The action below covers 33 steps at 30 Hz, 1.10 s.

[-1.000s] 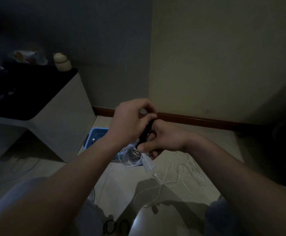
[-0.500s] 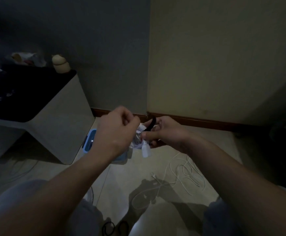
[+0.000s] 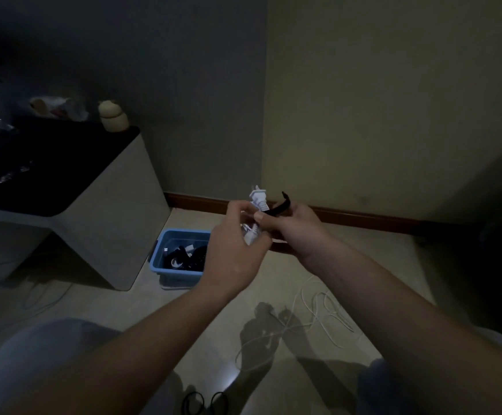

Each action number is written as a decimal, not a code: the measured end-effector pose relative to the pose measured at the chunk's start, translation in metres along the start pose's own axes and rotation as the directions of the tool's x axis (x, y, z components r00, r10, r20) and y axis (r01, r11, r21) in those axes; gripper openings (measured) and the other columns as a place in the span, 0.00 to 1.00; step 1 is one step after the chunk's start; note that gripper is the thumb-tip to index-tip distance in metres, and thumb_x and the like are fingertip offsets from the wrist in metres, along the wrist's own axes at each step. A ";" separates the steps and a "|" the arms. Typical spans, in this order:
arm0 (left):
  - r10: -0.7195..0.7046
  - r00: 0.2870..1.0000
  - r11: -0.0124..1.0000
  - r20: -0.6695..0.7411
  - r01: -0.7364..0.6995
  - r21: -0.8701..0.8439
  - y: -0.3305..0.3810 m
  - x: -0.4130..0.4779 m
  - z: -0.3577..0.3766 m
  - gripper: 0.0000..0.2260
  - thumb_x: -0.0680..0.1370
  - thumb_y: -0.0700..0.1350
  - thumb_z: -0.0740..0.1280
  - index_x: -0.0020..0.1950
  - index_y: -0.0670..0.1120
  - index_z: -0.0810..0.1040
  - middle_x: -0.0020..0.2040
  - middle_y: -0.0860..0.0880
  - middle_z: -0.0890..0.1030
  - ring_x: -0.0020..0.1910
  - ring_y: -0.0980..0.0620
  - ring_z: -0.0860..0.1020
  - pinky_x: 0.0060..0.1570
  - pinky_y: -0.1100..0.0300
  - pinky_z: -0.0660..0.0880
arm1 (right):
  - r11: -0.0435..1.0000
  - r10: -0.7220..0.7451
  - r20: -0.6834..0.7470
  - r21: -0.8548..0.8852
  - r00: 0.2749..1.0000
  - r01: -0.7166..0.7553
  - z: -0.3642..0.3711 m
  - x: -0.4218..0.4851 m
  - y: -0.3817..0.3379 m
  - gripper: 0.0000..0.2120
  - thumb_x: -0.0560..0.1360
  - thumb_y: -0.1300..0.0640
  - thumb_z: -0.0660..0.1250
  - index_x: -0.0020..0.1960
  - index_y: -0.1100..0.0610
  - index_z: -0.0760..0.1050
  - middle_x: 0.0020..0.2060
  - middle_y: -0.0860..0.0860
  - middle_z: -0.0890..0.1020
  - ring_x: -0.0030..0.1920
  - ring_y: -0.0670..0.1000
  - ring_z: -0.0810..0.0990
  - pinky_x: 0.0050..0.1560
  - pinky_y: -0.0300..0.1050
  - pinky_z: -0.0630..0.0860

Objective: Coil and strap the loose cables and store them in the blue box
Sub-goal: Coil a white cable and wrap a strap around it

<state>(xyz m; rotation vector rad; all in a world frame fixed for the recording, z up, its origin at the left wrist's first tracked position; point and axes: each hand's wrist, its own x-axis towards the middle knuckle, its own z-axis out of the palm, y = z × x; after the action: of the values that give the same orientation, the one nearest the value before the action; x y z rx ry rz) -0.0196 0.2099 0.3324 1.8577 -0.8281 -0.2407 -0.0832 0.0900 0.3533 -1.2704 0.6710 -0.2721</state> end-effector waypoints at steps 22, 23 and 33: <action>0.007 0.976 0.989 -0.219 -0.039 -0.144 -0.013 0.012 0.005 0.02 0.77 0.48 0.72 0.49 0.54 0.83 0.44 0.60 0.83 0.49 0.64 0.80 0.48 0.73 0.73 | 0.958 0.069 -0.037 0.280 0.997 -0.056 0.011 -0.004 -0.002 0.07 0.79 0.61 0.63 0.44 0.56 0.78 0.29 0.52 0.73 0.28 0.48 0.71 0.35 0.42 0.78; -0.005 0.975 0.988 -0.223 -0.031 -0.153 -0.014 0.012 0.005 0.03 0.77 0.48 0.72 0.50 0.52 0.83 0.45 0.60 0.83 0.50 0.64 0.80 0.48 0.73 0.73 | 0.955 0.069 -0.035 0.291 0.997 -0.056 0.012 -0.003 -0.002 0.08 0.80 0.62 0.63 0.45 0.57 0.79 0.30 0.52 0.73 0.29 0.48 0.71 0.36 0.42 0.78; -0.107 0.973 0.949 -0.205 0.039 -0.312 -0.007 0.016 -0.001 0.04 0.78 0.42 0.71 0.52 0.47 0.83 0.47 0.55 0.84 0.49 0.62 0.81 0.47 0.70 0.76 | 0.921 0.043 -0.039 0.390 0.998 -0.024 0.015 0.004 0.004 0.07 0.77 0.65 0.64 0.44 0.62 0.80 0.27 0.52 0.76 0.29 0.48 0.75 0.36 0.44 0.81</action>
<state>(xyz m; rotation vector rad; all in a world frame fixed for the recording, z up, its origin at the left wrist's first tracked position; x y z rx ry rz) -0.0041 0.2015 0.3301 1.5889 -0.5358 -0.1940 -0.0721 0.1010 0.3501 -0.8721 0.6402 -0.3874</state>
